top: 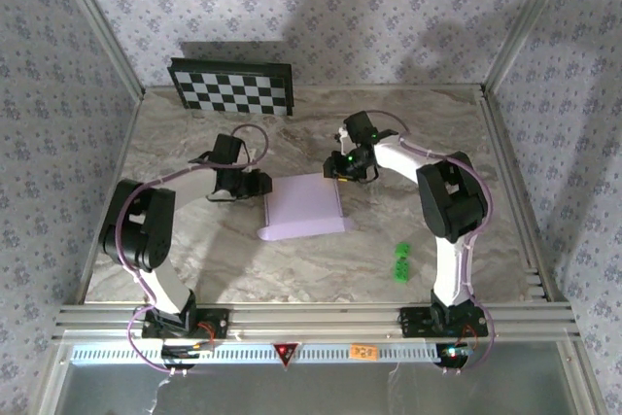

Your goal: Fold the paper box

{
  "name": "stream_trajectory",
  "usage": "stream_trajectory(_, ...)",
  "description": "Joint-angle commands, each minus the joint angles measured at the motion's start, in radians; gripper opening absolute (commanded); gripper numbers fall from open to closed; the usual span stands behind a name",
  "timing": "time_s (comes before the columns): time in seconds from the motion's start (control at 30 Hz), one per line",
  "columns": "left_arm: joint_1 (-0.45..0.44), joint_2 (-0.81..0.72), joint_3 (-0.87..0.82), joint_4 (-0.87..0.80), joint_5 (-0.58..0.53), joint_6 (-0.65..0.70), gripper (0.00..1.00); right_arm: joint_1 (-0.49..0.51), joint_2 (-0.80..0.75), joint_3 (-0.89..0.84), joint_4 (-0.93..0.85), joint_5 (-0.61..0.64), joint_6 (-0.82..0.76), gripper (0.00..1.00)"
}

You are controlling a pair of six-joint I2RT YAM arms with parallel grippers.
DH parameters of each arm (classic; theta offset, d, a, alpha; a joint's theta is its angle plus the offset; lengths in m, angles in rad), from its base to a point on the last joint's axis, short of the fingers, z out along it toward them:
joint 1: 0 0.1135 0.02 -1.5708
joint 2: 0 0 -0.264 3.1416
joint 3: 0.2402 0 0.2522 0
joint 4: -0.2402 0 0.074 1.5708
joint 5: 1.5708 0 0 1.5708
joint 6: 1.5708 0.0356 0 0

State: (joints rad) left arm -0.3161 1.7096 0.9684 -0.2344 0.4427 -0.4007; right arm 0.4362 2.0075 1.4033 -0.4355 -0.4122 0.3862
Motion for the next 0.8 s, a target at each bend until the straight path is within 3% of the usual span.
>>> stream_trajectory(0.0, -0.015, -0.006, 0.018, -0.04, 0.049, 0.039, 0.31, -0.006, 0.025, 0.018, -0.048, -0.039, -0.062, 0.4)
stream_trajectory(0.2, -0.03, -0.08, -0.081, -0.076, 0.076, 0.024, 0.34, 0.011, -0.004, -0.039, -0.057, -0.118, -0.083, 0.41)
stream_trajectory(0.4, -0.037, -0.187, -0.172, -0.089, 0.073, -0.015, 0.35, 0.032, -0.09, -0.128, -0.044, -0.08, -0.067, 0.43)
stream_trajectory(0.57, -0.038, -0.263, -0.164, -0.176, 0.031, 0.022, 0.38, 0.031, -0.127, -0.153, -0.057, -0.016, -0.106, 0.59)
stream_trajectory(0.77, -0.023, -0.283, -0.012, -0.354, -0.012, 0.165, 0.54, 0.02, -0.214, -0.171, -0.051, 0.021, -0.165, 0.76)
